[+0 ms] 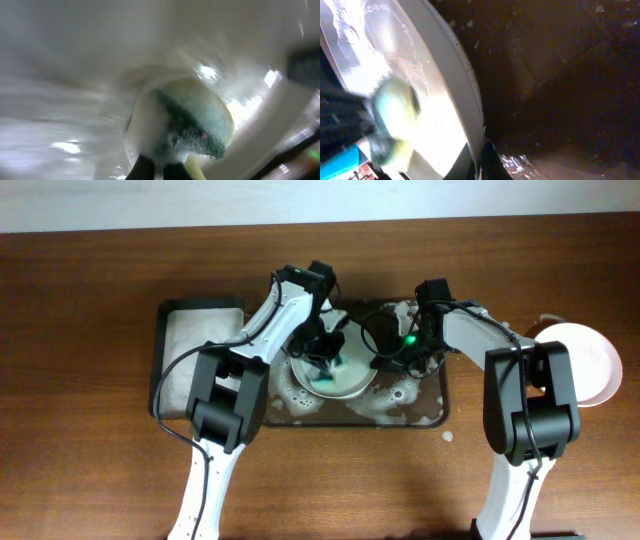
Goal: Clean dirty plates on tray and stack at the side
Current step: 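Withdraw the sponge upward and lift the white plate with right gripper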
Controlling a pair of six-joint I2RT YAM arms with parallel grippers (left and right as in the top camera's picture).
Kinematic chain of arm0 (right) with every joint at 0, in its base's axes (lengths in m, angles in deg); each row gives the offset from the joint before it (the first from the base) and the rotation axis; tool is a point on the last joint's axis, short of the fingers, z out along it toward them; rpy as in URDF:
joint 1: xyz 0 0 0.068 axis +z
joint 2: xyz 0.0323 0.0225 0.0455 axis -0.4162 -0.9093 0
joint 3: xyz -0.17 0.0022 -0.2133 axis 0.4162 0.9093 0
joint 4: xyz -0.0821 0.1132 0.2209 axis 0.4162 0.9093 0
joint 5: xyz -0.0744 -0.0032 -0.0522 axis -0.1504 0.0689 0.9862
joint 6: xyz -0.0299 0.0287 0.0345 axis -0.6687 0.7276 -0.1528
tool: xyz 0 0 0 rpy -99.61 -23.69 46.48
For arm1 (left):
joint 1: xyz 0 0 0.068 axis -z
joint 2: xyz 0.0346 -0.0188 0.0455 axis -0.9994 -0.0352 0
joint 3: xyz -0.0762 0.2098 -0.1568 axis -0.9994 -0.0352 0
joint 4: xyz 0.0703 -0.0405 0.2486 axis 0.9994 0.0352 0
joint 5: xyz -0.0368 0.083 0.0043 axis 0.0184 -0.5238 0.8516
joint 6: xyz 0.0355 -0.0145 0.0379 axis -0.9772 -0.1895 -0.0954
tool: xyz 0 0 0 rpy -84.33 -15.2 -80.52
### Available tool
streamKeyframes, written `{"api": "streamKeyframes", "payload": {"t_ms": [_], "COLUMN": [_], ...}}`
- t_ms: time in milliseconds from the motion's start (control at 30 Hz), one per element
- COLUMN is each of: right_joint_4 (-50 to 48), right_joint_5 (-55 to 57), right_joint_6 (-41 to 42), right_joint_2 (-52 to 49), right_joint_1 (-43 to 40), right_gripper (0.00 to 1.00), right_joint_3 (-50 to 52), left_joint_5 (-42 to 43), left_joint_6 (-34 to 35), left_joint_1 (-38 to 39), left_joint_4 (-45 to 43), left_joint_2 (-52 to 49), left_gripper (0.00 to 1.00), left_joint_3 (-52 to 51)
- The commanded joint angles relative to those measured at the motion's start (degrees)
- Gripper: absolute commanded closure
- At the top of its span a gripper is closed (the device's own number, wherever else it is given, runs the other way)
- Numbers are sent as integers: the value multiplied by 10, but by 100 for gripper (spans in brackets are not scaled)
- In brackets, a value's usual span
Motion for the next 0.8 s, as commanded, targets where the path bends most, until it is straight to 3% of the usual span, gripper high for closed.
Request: {"api": "streamKeyframes", "payload": {"t_ms": [0,133,367,600,767], "right_joint_4": [1,1,0,-1,0], "right_joint_5": [16,16,16,17,19], "right_joint_6": [-7,-7,-7,-7,-7], "right_joint_2": [-7,-7,-7,-7,-7], "right_joint_1": [-1,-1,-1,-1,-1], "right_gripper": [96,96,96,96,96], "right_joint_3": [8,8,8,8,8], "left_joint_5": [-208,-258,-254,-204,-271], "left_joint_6": [25,50,70,70,70], "left_joint_1": [-22,-21,-19,-19,-21], "left_joint_4": [-62,-123,-168,-88,27], "left_joint_2": [-35,-35,-34,-25,-25], "left_gripper": [100,100,100,100,100], "left_joint_3": [-19,-19,1,134,233]}}
